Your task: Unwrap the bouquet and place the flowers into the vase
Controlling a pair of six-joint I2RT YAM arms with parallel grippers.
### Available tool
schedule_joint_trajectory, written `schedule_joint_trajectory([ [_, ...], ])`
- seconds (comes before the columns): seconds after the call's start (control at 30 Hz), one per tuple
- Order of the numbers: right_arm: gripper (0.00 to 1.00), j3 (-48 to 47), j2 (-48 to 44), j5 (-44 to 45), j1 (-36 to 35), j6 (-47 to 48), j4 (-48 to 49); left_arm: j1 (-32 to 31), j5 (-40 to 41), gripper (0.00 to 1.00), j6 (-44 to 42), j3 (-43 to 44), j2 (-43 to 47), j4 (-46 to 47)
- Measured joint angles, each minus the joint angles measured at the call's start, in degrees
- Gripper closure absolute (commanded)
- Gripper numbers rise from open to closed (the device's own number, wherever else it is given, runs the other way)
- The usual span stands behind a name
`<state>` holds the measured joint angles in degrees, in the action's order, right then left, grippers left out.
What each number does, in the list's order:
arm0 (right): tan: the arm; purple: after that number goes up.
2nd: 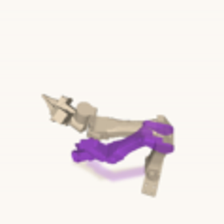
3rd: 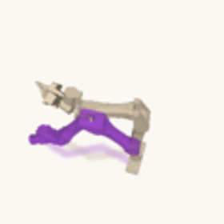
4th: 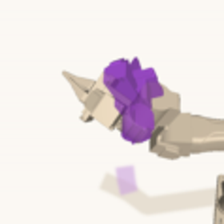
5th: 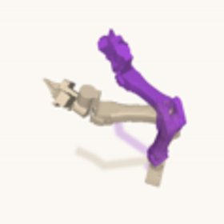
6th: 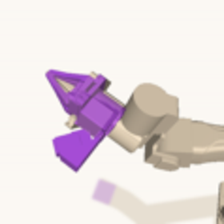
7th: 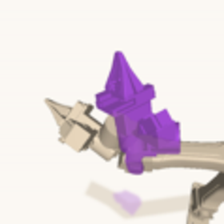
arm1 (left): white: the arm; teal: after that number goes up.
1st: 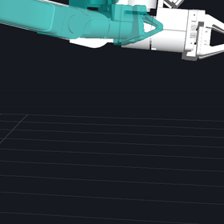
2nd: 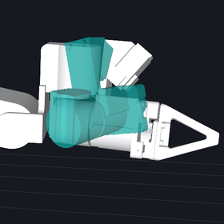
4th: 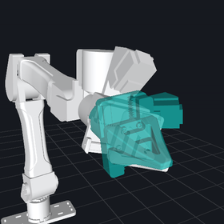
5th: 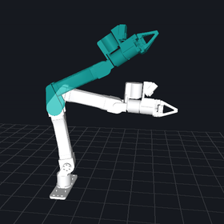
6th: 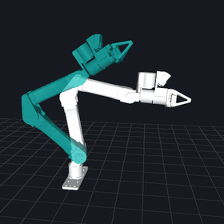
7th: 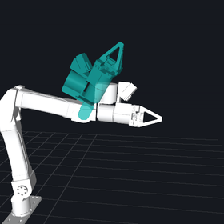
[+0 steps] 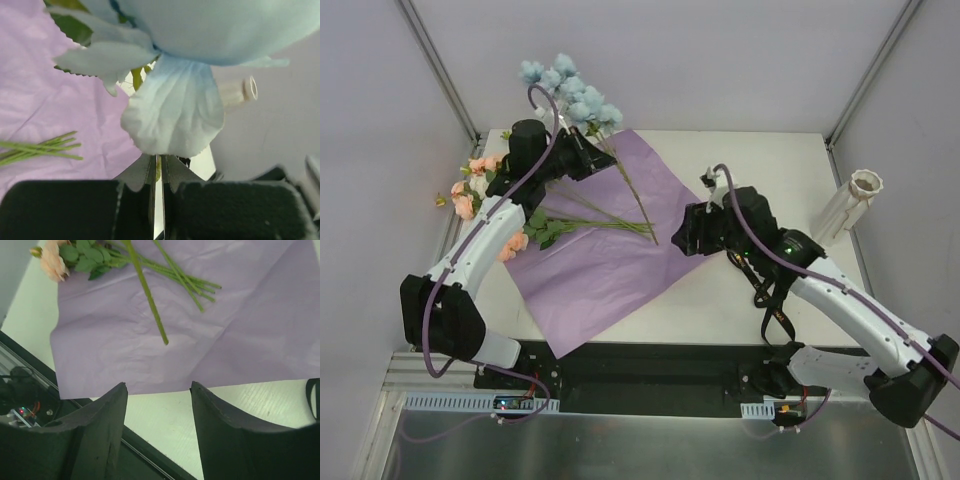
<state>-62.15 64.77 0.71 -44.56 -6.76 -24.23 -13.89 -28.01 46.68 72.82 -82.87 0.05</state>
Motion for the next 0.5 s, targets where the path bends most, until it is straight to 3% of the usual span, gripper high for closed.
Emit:
schedule_joint_trajectory([
  [0.23, 0.32, -6.64, -5.25, -4.48, 6.91, 0.00, -2.64, -9.86, -9.09, 1.00, -13.66, 2.05, 2.12, 5.38],
  [0.5, 0.30, -11.61, -5.77, -8.24, 7.15, 0.98, -2.69, -19.43, -13.53, 1.00, -23.08, 2.23, 3.39, 5.75],
])
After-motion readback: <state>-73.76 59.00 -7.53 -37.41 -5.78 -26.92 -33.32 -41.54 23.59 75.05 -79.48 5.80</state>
